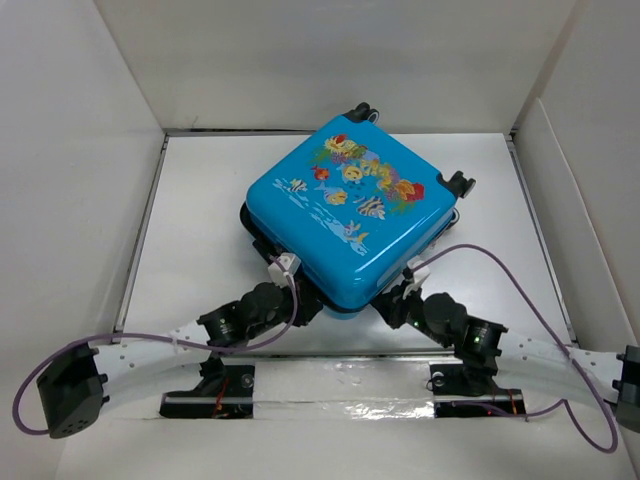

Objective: Pack the luggage

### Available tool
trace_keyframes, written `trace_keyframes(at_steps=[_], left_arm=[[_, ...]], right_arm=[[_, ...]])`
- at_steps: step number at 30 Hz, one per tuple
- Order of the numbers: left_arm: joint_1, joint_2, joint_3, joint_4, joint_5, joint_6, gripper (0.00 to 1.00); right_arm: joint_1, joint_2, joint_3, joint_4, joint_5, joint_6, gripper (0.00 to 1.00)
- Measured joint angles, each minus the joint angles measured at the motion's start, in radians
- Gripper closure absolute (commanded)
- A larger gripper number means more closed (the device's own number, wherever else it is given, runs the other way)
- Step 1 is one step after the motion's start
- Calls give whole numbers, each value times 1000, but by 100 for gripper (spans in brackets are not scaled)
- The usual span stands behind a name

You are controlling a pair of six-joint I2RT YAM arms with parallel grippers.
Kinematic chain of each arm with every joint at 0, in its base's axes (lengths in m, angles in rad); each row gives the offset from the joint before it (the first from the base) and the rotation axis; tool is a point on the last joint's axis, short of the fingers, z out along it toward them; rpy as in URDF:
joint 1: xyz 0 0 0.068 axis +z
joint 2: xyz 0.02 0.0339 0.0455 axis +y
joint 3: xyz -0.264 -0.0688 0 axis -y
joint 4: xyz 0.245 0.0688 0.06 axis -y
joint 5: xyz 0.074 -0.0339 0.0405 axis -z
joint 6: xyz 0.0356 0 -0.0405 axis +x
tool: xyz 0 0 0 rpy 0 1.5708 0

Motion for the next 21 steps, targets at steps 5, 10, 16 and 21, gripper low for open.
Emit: trace_keyframes(at_steps=[5,10,16,21], left_arm=[[-6,95,2,45,-14,1,98],[-16,188,21,84,-27,6,98],[-22,293,87,103,-39,17,98],[-24,352,128,112,-42,16,97]], right_arm=[[18,56,0,47,-7,-1,100],[130,67,36,-11,39,13,100],[291,218,185,-137,141,72,100],[359,372,296,-200,304,142,100]])
